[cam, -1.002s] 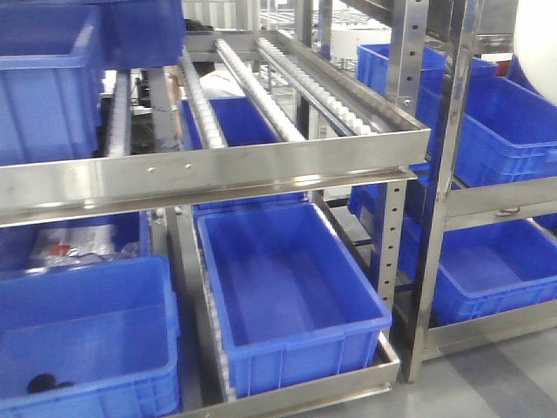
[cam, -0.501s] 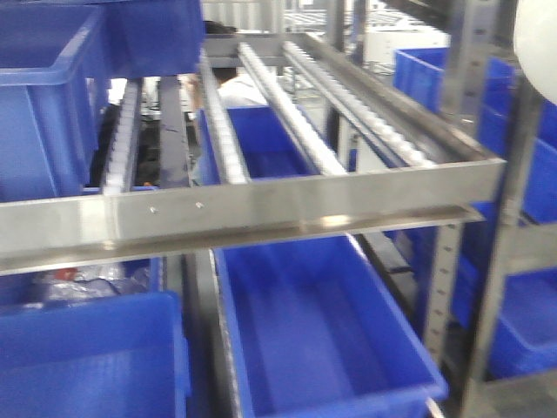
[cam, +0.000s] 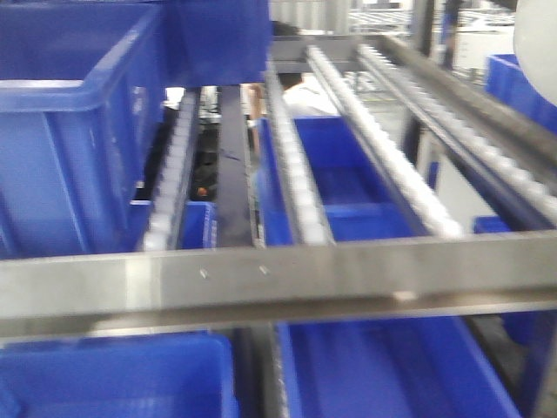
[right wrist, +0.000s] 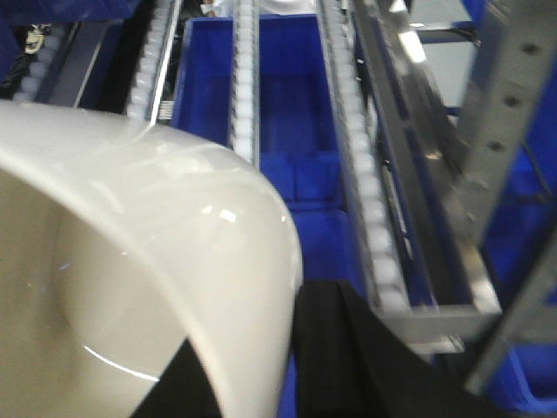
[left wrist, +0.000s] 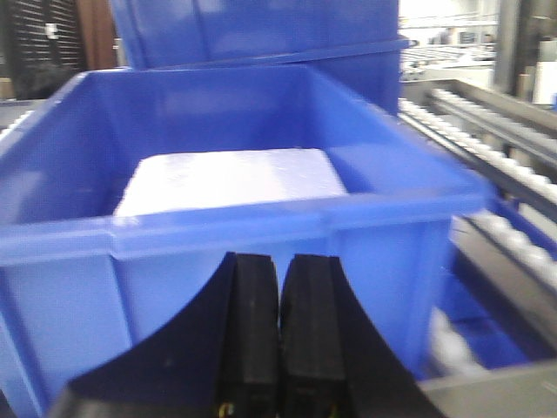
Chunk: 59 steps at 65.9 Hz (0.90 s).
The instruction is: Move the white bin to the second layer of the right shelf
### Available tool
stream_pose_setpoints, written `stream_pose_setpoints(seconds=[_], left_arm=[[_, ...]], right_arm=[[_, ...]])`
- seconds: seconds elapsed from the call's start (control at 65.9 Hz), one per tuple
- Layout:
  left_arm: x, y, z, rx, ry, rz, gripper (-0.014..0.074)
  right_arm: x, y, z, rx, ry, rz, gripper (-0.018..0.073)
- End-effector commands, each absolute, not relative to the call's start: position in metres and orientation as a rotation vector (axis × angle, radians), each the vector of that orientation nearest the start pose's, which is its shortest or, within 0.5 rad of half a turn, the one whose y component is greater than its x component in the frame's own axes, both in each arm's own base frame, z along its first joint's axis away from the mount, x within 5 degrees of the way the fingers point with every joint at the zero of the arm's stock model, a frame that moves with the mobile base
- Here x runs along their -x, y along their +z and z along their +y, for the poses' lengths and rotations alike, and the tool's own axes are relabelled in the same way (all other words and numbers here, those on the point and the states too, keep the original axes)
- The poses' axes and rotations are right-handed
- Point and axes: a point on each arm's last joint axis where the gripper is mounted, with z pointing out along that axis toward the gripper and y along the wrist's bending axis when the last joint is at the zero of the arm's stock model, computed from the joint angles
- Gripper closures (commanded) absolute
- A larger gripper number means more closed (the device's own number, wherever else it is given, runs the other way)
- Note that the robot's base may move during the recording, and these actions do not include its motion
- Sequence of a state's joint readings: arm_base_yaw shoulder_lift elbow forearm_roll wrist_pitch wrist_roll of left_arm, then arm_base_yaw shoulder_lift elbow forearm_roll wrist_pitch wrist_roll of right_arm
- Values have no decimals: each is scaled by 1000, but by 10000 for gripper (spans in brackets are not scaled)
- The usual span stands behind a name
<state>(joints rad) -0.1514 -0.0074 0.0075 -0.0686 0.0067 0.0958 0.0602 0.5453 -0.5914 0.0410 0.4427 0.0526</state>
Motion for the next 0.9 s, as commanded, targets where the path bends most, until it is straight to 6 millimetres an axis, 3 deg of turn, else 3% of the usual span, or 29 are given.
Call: stream_pose_setpoints(seconds=[0.0,0.881], left_arm=[[-55,208,-8,-115,-110,1420,512],[-55,208,-8,-115,-110,1420,512]], right_arm=[[-112,349,7,-18,114,1752,536],[-112,349,7,-18,114,1752,536]])
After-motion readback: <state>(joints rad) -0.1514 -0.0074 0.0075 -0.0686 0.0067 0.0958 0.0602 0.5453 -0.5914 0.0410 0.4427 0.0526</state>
